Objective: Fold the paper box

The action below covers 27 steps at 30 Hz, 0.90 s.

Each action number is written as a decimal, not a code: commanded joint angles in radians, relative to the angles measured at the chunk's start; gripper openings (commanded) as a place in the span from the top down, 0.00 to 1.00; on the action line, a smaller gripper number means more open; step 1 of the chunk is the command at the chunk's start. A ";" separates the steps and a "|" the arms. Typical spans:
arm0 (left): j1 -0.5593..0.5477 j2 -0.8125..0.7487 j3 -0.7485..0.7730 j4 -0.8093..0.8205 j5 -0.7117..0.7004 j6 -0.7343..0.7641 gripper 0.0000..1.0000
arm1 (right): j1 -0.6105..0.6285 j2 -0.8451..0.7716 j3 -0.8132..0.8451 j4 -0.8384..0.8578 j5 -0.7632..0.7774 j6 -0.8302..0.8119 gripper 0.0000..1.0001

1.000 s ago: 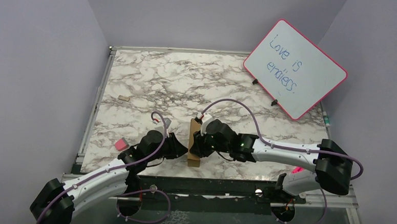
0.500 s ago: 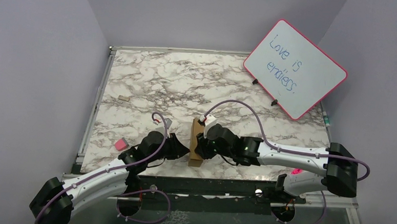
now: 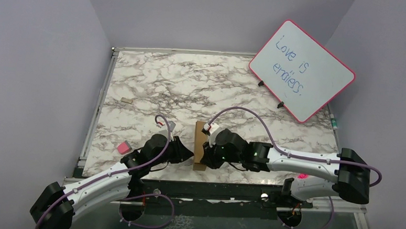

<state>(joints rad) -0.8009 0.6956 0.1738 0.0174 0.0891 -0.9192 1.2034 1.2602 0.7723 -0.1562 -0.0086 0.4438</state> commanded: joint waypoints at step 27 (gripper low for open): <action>-0.003 -0.106 0.104 -0.153 -0.141 0.046 0.67 | 0.000 0.114 0.131 -0.179 0.197 -0.069 0.80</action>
<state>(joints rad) -0.7967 0.6689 0.2085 -0.0406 0.0414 -0.9024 1.2221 1.4281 0.9222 -0.2279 0.0544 0.4068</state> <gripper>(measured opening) 0.303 0.164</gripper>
